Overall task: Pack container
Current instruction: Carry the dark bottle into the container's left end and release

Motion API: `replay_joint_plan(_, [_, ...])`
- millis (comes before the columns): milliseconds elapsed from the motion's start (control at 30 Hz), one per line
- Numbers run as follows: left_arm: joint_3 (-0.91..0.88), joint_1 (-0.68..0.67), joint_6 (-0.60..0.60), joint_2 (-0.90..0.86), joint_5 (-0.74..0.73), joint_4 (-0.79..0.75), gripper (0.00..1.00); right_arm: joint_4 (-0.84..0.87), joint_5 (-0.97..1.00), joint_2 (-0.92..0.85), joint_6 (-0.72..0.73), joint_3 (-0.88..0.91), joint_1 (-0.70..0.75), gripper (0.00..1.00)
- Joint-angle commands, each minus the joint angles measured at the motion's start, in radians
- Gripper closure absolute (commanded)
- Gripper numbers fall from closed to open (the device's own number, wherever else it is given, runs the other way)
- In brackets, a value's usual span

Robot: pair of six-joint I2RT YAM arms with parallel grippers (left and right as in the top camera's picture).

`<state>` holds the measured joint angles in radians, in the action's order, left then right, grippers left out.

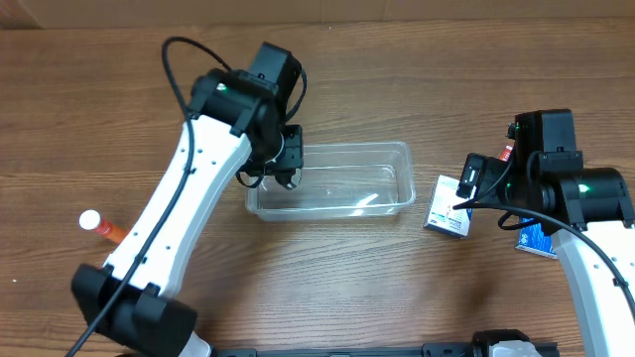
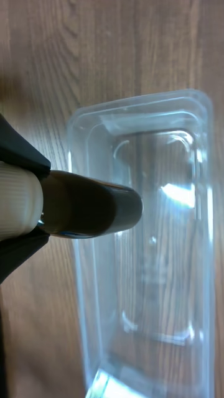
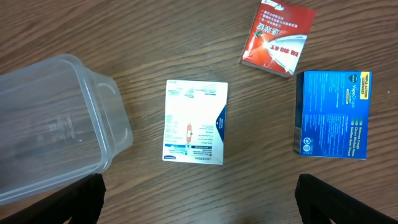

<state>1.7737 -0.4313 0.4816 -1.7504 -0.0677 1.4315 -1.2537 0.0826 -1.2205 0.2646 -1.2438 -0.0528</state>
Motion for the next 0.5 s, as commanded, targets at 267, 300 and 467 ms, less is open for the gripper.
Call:
replay_joint_plan(267, [-0.116,0.050,0.132,-0.175,0.191,-0.150,0.96,-0.013,0.002,0.006,-0.003,-0.029,0.003,0.00])
replay_joint_plan(300, [-0.116,0.060,0.132,-0.187,0.190,-0.157,0.96,-0.012,0.002,0.006,-0.003,-0.029,0.003,0.00])
replay_joint_plan(467, [-0.116,0.109,0.131,-0.224,0.190,-0.220,0.96,-0.011,0.002,0.006,-0.003,-0.029,0.003,0.00])
